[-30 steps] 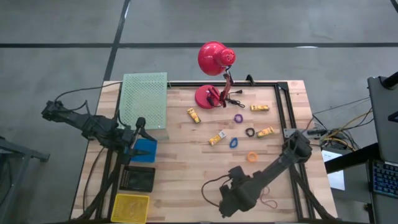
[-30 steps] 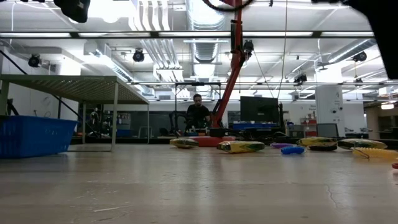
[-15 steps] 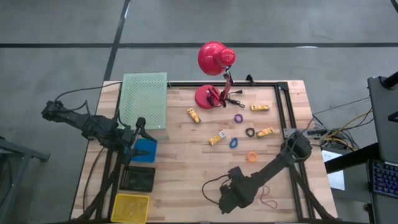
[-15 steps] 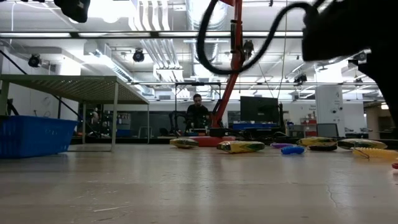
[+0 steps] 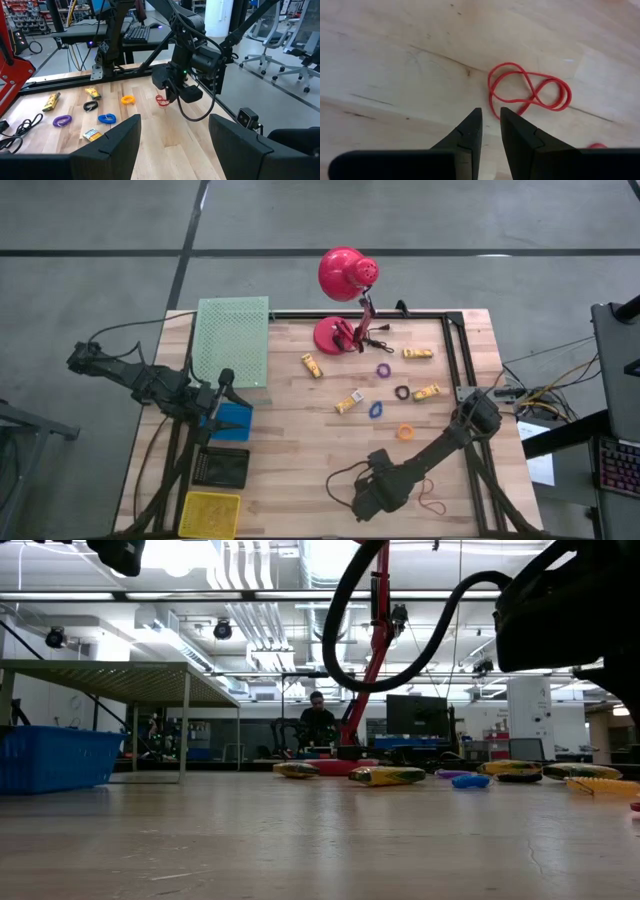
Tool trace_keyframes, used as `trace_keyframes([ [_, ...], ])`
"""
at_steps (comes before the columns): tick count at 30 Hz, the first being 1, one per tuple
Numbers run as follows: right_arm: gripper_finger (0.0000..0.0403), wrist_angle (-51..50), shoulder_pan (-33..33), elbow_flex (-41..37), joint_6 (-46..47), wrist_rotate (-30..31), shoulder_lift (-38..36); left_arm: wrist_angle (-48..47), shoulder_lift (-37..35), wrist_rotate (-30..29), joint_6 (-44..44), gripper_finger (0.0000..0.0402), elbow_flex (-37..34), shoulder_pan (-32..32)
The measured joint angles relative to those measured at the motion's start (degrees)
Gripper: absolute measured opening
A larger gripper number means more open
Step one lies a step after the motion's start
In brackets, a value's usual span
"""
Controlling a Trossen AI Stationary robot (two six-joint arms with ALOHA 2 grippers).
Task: Pick & Place Office Desk Supplies
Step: Put the top red rubber band into the yellow bin
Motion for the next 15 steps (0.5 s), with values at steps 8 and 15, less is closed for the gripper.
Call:
trace_keyframes([
  [8, 0.0064, 0.62, -0.04, -0.23, -0.02, 3.06, 0.00, 0.00, 0.00, 0.00, -0.01, 0.0240, 0.00, 0.00],
  [15, 0.0059, 4.71, 0.00, -3.30, 0.11, 3.23, -0.09, -0.02, 0.00, 0.00, -0.07, 0.0239, 0.00, 0.00],
])
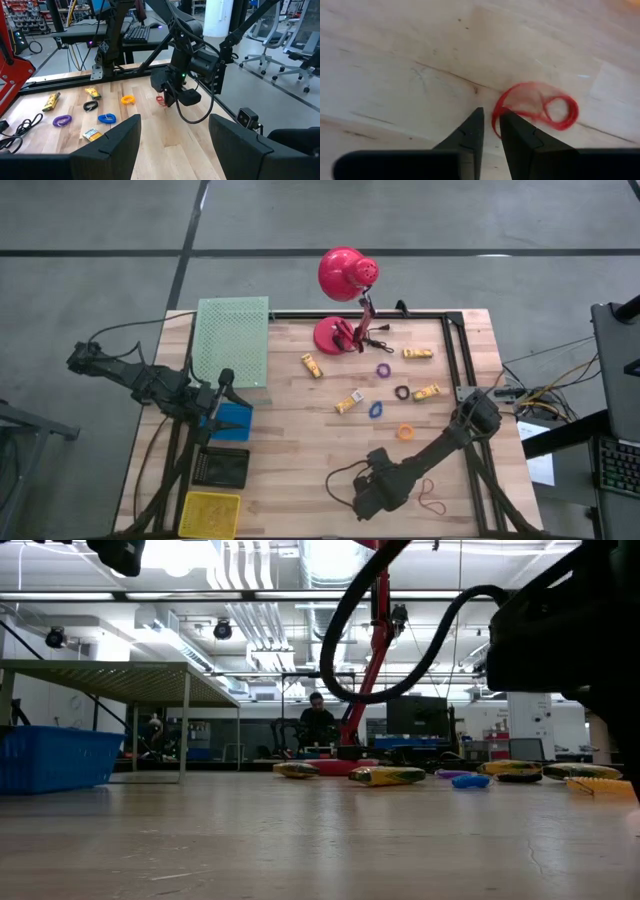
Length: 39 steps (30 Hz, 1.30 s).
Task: Pick & Place Office Desk Supplies
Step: Put the top red rubber band into the yellow bin
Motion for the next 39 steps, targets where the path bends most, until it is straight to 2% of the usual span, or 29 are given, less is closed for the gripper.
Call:
trace_keyframes([
  [7, 0.0058, 2.63, 0.07, -2.71, 1.01, 0.13, -0.51, -0.13, 0.00, 0.00, -0.06, 0.0241, 0.00, 0.00],
  [34, 0.0058, 0.79, 0.02, -3.89, -0.14, 0.14, -1.70, -0.17, 0.00, 0.00, 0.07, 0.0240, 0.00, 0.02],
  [39, 0.0044, 2.08, -0.02, -3.97, -1.59, -0.07, -1.75, -0.17, 0.00, 0.00, 0.07, 0.0241, 0.00, 0.02],
])
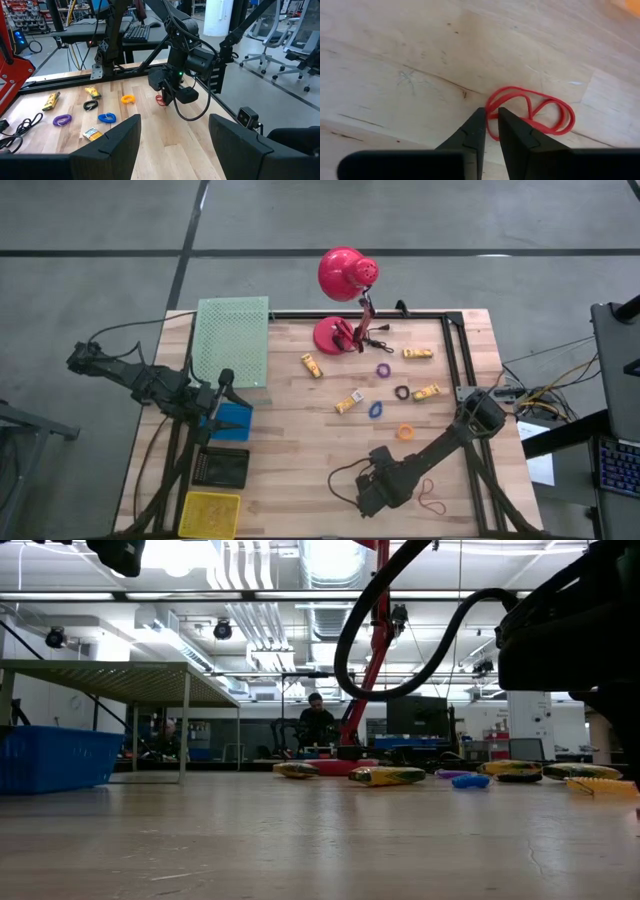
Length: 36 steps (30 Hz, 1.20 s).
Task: Pick & Place Office Desk Supplies
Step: Put the top red rubber band into the yellow bin
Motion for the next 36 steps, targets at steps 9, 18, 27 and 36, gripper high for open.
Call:
trace_keyframes([
  [9, 0.0009, 0.71, 0.00, 0.00, -0.01, -0.04, 0.00, 0.00, 0.00, 0.00, 0.00, 0.0241, 0.00, -0.02],
  [18, 0.0008, -0.22, 0.00, 1.12, -0.24, 0.05, 0.16, -0.01, 0.00, -0.01, -0.02, 0.0240, 0.00, 0.00],
  [27, 0.0008, -2.92, 0.00, 6.28, -2.47, 4.97, -0.21, -0.01, 0.00, 0.00, -0.08, 0.0239, 0.00, 0.00],
  [36, 0.0008, -2.10, 0.07, 13.22, -6.89, 17.06, -0.46, 0.00, 0.00, -0.01, -0.11, 0.0240, 0.00, -0.01],
])
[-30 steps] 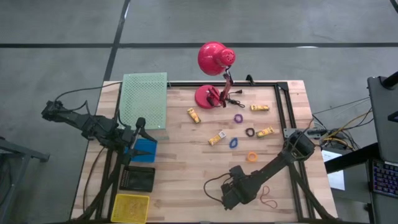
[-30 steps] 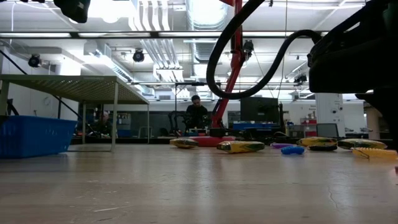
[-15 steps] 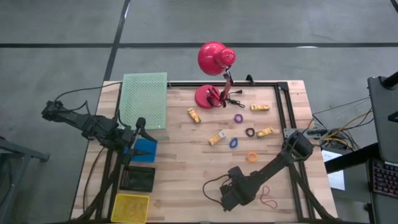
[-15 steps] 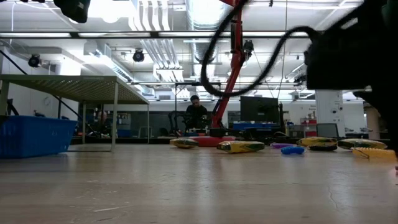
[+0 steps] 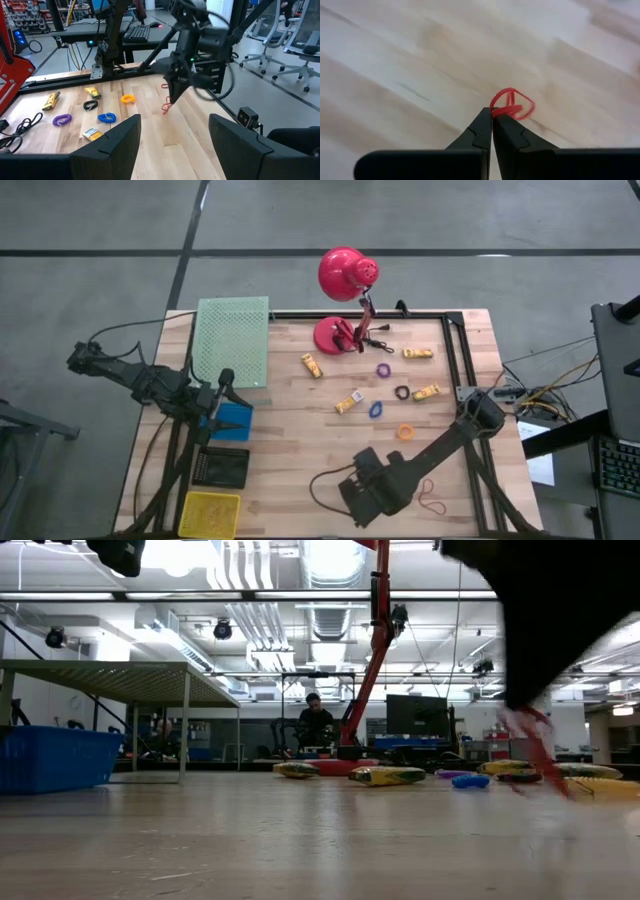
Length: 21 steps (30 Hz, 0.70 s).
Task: Pick & Place Office Desk Supplies
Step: Put the top red rubber band into the yellow bin
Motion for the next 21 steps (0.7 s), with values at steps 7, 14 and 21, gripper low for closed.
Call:
trace_keyframes([
  [7, 0.0008, 7.60, -0.01, 6.92, -12.36, 12.86, -0.17, -0.02, 0.00, 0.01, 0.00, 0.0241, 0.00, 0.00],
  [14, 0.0008, 29.77, -0.09, 9.65, -35.56, 21.71, -0.17, -0.02, 0.00, 0.00, 0.02, 0.0240, 0.00, 0.00],
  [21, 0.0008, 57.36, -0.24, 6.95, -61.54, 23.44, 1.29, -0.02, 0.00, 0.01, 0.04, 0.0241, 0.00, 0.01],
])
